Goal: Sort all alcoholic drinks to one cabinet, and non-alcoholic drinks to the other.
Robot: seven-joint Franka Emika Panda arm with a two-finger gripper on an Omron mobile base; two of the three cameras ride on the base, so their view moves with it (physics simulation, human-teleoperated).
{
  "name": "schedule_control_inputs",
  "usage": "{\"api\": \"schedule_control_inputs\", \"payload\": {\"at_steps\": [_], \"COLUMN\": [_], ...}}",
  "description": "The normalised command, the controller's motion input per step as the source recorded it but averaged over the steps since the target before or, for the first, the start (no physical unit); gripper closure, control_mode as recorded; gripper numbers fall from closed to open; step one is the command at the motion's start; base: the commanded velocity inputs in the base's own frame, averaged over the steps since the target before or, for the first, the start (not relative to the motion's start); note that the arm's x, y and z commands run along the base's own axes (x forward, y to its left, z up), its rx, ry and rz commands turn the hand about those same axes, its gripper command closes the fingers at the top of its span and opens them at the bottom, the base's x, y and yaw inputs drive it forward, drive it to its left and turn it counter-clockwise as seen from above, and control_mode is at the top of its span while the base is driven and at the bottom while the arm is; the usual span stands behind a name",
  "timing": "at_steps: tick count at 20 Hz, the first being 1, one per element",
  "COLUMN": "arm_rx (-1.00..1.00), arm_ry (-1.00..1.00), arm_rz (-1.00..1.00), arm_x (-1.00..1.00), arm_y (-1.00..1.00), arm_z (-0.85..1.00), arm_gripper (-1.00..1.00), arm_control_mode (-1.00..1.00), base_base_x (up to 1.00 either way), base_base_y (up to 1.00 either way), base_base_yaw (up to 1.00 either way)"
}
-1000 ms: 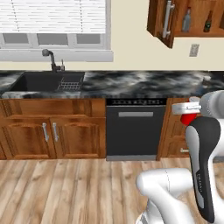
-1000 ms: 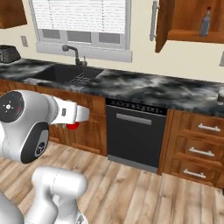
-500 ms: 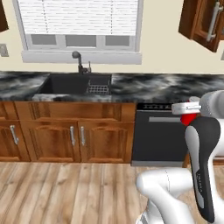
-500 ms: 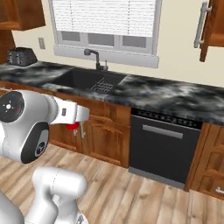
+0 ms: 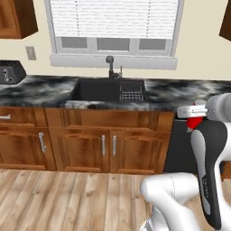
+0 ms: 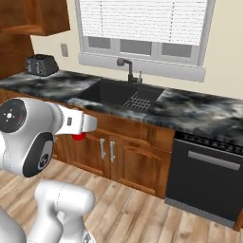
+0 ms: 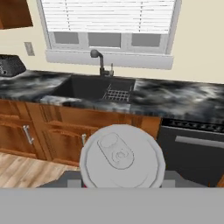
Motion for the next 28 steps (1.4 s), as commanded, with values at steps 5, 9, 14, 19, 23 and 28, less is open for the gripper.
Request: {"api": "schedule_control_inputs", "payload": {"at_steps": [5, 9, 14, 19, 23, 28], "arm_rx": [0.00, 0.00, 0.00, 0.00, 0.00, 0.00], "arm_ry": [0.00, 0.00, 0.00, 0.00, 0.00, 0.00], "arm_rz": [0.00, 0.00, 0.00, 0.00, 0.00, 0.00], "arm_x": [0.00, 0.00, 0.00, 0.00, 0.00, 0.00], "arm_y": [0.00, 0.00, 0.00, 0.00, 0.00, 0.00], "arm_z": [0.00, 0.00, 0.00, 0.00, 0.00, 0.00], "arm_gripper": [1.00, 1.00, 1.00, 1.00, 1.00, 1.00], "arm_control_mode": [1.00, 1.00, 1.00, 1.00, 1.00, 1.00], "base_base_x": [0.56, 0.67, 0.80, 0.80, 0.68, 0.63], "base_base_y": [0.64, 0.54, 0.36, 0.37, 0.50, 0.53], "base_base_yaw": [0.10, 0.08, 0.05, 0.04, 0.05, 0.05]}}
